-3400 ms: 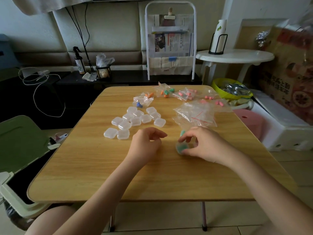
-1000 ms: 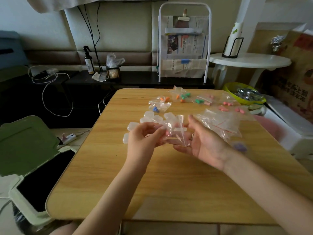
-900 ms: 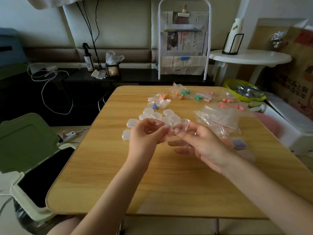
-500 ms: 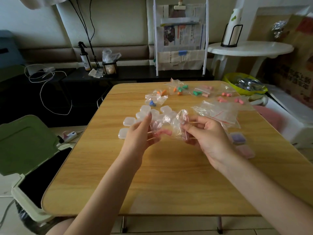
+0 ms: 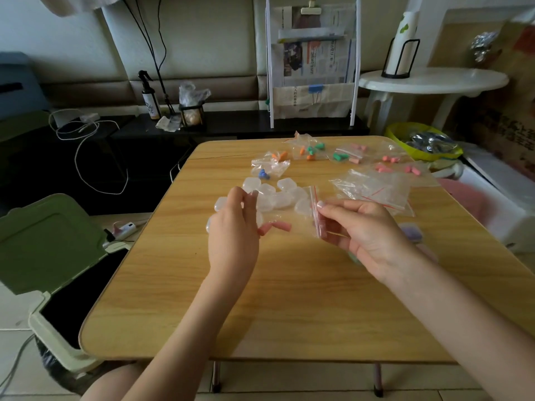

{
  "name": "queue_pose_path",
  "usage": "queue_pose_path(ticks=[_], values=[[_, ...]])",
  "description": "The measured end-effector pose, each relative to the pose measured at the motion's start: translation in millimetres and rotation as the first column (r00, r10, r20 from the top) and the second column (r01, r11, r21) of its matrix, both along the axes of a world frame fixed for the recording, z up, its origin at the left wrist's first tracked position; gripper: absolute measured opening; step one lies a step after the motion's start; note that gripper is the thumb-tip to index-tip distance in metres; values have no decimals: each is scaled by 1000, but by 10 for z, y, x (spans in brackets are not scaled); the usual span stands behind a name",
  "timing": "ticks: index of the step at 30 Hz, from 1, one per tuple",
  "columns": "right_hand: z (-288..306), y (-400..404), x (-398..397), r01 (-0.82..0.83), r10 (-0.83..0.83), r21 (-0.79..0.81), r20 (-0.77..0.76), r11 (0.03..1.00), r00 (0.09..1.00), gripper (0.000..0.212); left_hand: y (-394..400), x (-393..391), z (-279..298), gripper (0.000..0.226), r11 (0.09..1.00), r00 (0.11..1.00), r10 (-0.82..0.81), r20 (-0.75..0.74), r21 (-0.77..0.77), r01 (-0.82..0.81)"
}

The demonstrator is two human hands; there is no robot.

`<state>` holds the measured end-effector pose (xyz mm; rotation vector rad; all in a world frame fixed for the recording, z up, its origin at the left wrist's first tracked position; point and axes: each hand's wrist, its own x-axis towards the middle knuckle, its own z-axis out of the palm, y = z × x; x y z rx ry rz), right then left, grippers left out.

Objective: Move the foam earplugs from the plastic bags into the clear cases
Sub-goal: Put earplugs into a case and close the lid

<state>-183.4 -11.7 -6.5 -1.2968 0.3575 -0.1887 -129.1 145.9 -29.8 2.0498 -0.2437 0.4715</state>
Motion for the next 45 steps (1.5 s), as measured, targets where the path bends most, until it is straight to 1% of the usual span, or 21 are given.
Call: queue_pose_path(ticks=[2, 4, 5, 7, 8, 10, 11, 13, 17, 20, 22, 25, 27, 28, 32, 35, 36, 37, 40, 43, 45], values=[[7, -6, -5, 9, -9, -5, -6, 1000, 1000, 5, 19, 3, 13, 22, 999, 1000, 26, 11, -34, -26], [5, -9, -9, 36, -36, 4, 7, 999, 999, 3, 25, -39, 50, 18, 994, 980, 102, 173, 19, -107], [2, -9, -10, 49, -49, 12, 17, 999, 999, 1, 21, -74, 81, 14, 994, 959, 97, 266, 19, -106], [-2, 5, -8, 48, -49, 14, 30, 999, 998, 3, -18, -146, 104, 13, 999, 936, -37, 350, 18, 33], [-5, 19, -11, 30, -31, 14, 37, 999, 999, 4, -47, -185, 95, 16, 989, 934, -146, 326, 27, 146], [-17, 60, -16, -30, 31, -17, 51, 999, 998, 7, -118, -240, 62, 21, 943, 927, -331, 175, 20, 333], [-18, 80, -22, -63, 65, -44, 56, 997, 996, 9, -149, -253, 41, 24, 920, 917, -389, 93, -3, 391], [-12, 112, -30, -113, 119, -80, 66, 990, 991, 16, -181, -239, 3, 28, 892, 894, -448, 2, -64, 447], [-9, 80, -26, -146, 155, -103, 85, 984, 984, 32, -162, -178, 5, 16, 816, 837, -542, -69, -281, 505], [-6, 20, -21, -113, 145, -271, 101, 956, 984, 35, -145, -183, 39, 6, 742, 776, -615, -142, -438, 508], [-4, 2, -16, -67, 139, -432, 137, 899, 981, 28, -144, -175, 37, 11, 738, 772, -613, -167, -470, 484], [-65, -2, 9, 26, 165, -675, 217, 738, 962, 27, -161, -199, 21, 14, 758, 795, -582, -170, -468, 455], [-105, 13, 15, 55, 188, -752, 234, 656, 954, 28, -173, -218, 18, 14, 769, 820, -555, -142, -462, 441], [-118, 24, 16, 57, 194, -759, 238, 649, 952, 29, -175, -225, 25, 14, 771, 825, -551, -122, -452, 448], [-120, 59, 21, 33, 179, -651, 257, 758, 950, 31, -163, -246, 41, 11, 753, 806, -585, -83, -425, 503], [-117, 57, 23, 41, 172, -656, 257, 753, 951, 32, -157, -240, 20, 20, 788, 826, -558, -75, -360, 500], [-115, 56, 20, 20, 175, -635, 243, 772, 954, 32, -153, -227, 23, 20, 794, 834, -548, -69, -355, 493], [-112, 60, 17, -14, 183, -592, 225, 806, 957, 33, -149, -210, 24, 18, 793, 836, -544, -69, -369, 485], [-92, 73, 9, -115, 217, -455, 179, 883, 960, 34, -133, -204, 55, 10, 728, 794, -599, -106, -486, 484], [-62, 64, 9, -157, 256, -429, 184, 890, 949, 33, -117, -206, 82, 5, 670, 745, -651, -143, -571, 475], [-48, 55, 16, -186, 286, -418, 190, 889, 939, 31, -114, -197, 90, 4, 653, 729, -663, -168, -606, 455]])
